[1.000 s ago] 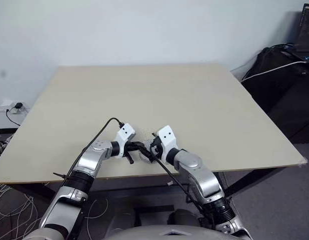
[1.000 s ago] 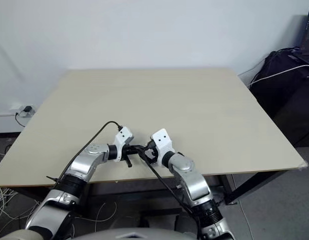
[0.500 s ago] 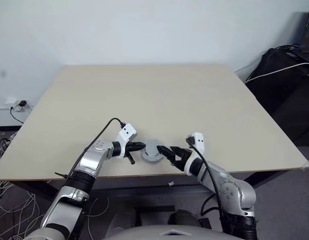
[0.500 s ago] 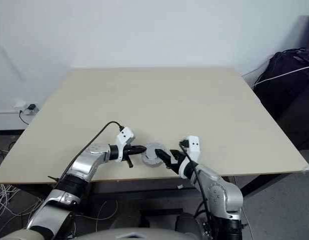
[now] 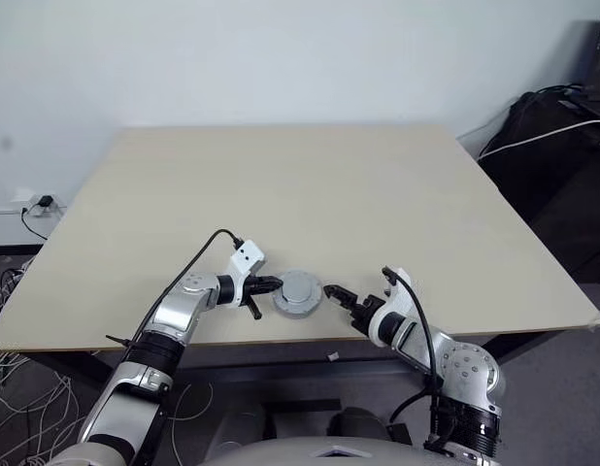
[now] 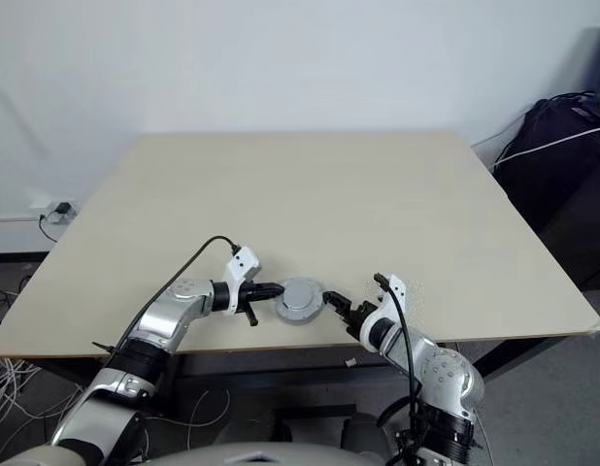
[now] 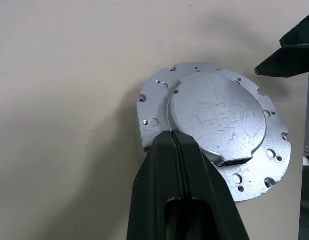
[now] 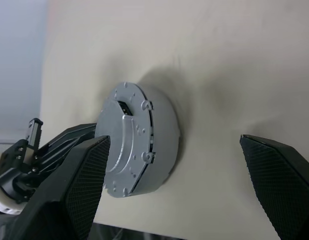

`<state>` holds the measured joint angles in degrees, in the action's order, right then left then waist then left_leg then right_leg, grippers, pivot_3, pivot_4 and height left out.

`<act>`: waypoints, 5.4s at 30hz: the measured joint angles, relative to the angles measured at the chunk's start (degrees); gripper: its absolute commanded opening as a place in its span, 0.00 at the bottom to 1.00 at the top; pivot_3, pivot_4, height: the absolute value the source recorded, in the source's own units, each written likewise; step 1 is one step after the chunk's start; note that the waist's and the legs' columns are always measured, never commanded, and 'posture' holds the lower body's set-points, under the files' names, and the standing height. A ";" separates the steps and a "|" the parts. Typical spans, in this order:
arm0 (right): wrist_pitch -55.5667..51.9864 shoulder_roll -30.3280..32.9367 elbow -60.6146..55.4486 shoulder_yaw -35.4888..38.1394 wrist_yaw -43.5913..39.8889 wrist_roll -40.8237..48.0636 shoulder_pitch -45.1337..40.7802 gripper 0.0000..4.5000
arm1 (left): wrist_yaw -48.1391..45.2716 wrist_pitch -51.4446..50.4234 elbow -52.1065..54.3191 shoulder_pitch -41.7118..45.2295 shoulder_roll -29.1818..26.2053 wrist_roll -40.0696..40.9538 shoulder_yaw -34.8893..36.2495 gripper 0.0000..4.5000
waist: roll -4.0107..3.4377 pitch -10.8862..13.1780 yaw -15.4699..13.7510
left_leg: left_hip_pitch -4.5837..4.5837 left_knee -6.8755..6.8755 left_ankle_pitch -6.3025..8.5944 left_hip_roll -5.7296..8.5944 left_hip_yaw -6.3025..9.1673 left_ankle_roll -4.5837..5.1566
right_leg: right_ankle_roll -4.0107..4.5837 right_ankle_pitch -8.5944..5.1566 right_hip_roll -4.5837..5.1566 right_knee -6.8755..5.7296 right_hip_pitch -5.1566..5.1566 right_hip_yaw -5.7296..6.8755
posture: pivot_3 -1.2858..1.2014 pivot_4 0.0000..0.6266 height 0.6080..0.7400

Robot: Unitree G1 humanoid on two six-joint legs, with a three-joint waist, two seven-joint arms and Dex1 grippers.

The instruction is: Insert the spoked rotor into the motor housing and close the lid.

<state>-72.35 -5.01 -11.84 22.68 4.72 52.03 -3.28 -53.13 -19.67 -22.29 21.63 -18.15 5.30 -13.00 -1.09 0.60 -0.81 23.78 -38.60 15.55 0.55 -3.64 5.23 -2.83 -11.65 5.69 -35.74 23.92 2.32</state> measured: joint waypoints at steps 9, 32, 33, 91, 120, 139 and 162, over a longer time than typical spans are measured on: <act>-0.38 0.03 5.01 -2.23 4.56 7.83 -0.70 0.99 | -0.13 -0.04 -0.01 0.04 0.02 -0.02 0.00 0.00 | -0.01 0.00 0.04 | 0.00 0.01 0.00 0.00 0.00 0.02 | 0.02 -0.02 0.00 0.04 -0.02 0.01 | 0.52 0.00 1.00; 8.50 0.34 15.07 -7.54 1.35 13.16 -2.75 0.99 | -0.29 -0.16 0.00 0.05 -0.25 -0.12 0.35 0.00 | 0.01 0.02 0.75 | -0.01 0.00 -0.01 -0.03 0.02 0.04 | 0.00 -0.02 -0.08 0.03 -0.04 0.03 | 0.52 0.00 1.00; 8.36 0.34 15.07 -7.55 0.89 13.67 -2.75 0.99 | -0.25 -0.25 -0.01 0.05 -0.32 -0.18 0.49 0.00 | 0.01 0.02 0.81 | 0.00 0.01 -0.01 -0.03 0.02 0.04 | 0.00 -0.02 -0.08 0.03 -0.03 0.03 | 0.52 0.00 1.00; 8.01 0.39 13.87 -8.81 2.72 18.19 -0.34 0.27 | 1.00 -1.11 0.87 -1.44 -0.23 0.26 3.26 0.00 | 0.04 0.04 1.37 | 0.18 0.28 -0.25 0.01 -0.05 0.21 | 0.07 -0.05 -0.10 -0.05 0.34 -0.04 | 0.52 0.00 1.00; 10.93 0.45 13.61 -9.78 1.84 19.28 0.02 0.27 | 21.51 -26.98 25.50 -26.37 19.02 48.30 30.53 0.00 | 0.41 0.33 1.68 | -0.11 -0.03 -0.20 -0.03 -0.03 0.24 | -0.08 -0.08 -0.25 -0.04 -0.13 0.11 | 0.52 0.00 1.00; 12.24 0.53 13.61 -10.11 1.18 21.10 -2.74 0.27 | 31.87 -34.51 26.86 -36.83 21.62 64.16 32.35 1.00 | 0.45 0.58 1.72 | -0.05 -0.07 -0.06 -0.03 0.02 0.00 | -0.06 -0.08 -0.20 -0.04 -0.07 0.09 | 0.52 0.00 1.00; 10.99 0.65 8.41 -15.87 6.82 33.04 -2.38 0.27 | 27.70 -32.00 19.49 -34.98 21.73 70.16 30.78 1.00 | 0.29 0.75 1.45 | 0.07 0.03 -0.06 -0.04 0.07 -0.03 | -0.01 -0.10 -0.14 -0.01 0.07 0.09 | 0.52 0.00 1.00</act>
<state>-61.36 -4.36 -3.42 6.81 11.54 85.08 -5.66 -25.43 -51.67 -2.80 -13.35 3.58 75.45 17.78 -0.80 1.35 0.64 23.85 -38.57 15.50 0.51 -3.57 5.20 -2.84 -11.75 5.55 -35.75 23.99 2.42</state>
